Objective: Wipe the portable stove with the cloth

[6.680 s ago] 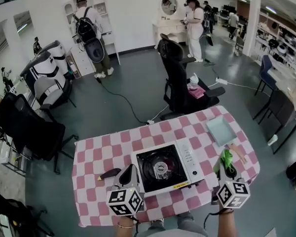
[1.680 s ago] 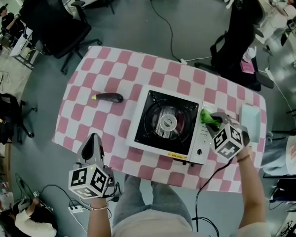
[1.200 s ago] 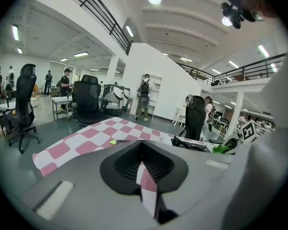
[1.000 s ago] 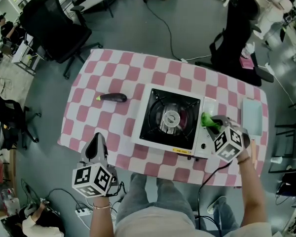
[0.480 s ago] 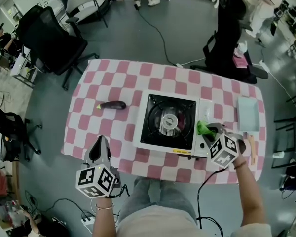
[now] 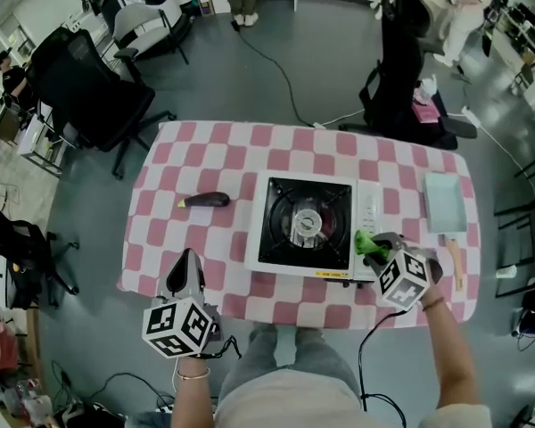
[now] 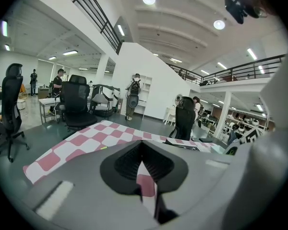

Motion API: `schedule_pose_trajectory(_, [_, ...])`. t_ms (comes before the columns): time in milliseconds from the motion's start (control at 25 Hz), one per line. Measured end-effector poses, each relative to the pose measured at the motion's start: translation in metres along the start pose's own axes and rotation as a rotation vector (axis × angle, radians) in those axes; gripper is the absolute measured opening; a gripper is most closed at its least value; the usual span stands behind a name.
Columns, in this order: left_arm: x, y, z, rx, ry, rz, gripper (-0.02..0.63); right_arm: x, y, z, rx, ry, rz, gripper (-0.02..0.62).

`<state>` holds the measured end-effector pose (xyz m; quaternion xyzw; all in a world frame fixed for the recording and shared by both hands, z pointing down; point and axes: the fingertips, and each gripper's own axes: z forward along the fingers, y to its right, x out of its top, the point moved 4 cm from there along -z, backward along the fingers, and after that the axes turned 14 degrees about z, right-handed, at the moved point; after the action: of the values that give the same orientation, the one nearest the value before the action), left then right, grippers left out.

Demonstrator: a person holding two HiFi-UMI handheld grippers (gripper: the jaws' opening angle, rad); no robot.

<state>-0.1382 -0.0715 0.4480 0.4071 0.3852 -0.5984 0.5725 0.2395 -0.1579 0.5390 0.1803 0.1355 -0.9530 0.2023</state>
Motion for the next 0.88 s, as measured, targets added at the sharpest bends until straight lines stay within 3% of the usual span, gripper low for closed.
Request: schedule_pose_trajectory(880, [0.004,0.007,0.011,-0.092,0.003,0.003,0.000,-0.019,-0.042,-0.016,0.036,0.002,0.029,0.077])
